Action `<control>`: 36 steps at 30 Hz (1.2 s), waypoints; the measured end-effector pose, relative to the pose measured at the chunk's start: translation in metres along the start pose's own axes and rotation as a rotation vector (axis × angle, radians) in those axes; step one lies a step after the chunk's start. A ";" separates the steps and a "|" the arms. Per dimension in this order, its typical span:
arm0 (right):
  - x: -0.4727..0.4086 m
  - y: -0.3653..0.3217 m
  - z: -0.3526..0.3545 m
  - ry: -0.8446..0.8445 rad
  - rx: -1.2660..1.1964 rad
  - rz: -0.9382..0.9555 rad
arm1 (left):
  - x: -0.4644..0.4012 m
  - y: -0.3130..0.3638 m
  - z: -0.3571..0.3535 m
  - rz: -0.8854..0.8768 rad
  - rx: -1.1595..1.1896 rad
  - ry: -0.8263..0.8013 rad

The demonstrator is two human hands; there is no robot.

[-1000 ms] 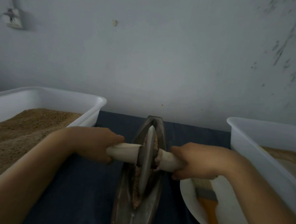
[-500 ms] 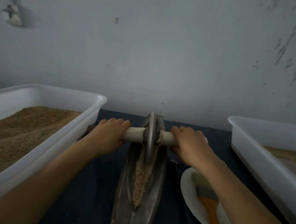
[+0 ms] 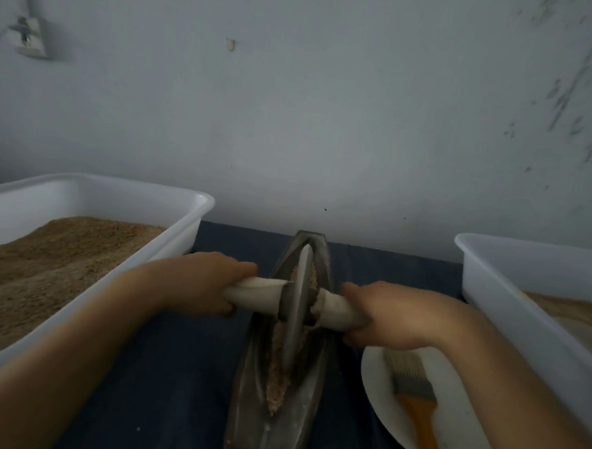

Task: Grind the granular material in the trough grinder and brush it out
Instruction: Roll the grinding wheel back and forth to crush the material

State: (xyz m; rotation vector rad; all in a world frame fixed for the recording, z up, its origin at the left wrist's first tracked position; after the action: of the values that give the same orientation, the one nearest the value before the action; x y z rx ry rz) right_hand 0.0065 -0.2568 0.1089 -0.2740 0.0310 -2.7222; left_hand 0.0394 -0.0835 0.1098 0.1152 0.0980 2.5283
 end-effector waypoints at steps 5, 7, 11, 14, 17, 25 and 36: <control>0.017 -0.011 -0.001 -0.140 -0.012 0.041 | 0.015 0.007 0.002 -0.025 -0.022 -0.152; 0.015 -0.009 -0.002 -0.134 -0.014 0.032 | 0.014 0.007 0.001 -0.021 -0.029 -0.157; -0.006 0.005 -0.002 0.023 -0.036 -0.042 | -0.005 0.001 -0.002 0.017 -0.103 0.043; -0.022 0.017 0.003 0.314 0.084 -0.082 | -0.021 -0.010 -0.003 0.091 -0.222 0.331; -0.026 0.023 0.005 0.597 0.197 -0.096 | -0.028 -0.015 -0.005 0.114 -0.234 0.527; -0.025 0.021 0.003 0.529 0.237 -0.088 | -0.027 -0.013 -0.004 0.093 -0.238 0.455; 0.019 -0.018 0.003 -0.122 -0.044 0.038 | 0.020 0.004 -0.002 0.001 0.016 -0.246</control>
State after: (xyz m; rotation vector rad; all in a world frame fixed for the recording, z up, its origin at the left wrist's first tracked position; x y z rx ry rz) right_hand -0.0169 -0.2479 0.1160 -0.4473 0.0612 -2.6639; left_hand 0.0204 -0.0750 0.1092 0.4308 0.0190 2.4925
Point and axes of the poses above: each hand's wrist, its own x-axis away from the middle knuckle, its own z-axis out of the back of the hand, y = z × x, the point moved 7 cm from there along -x, towards the middle knuckle, and after that the axes turned 3 degrees about y, right-handed, at the moved point
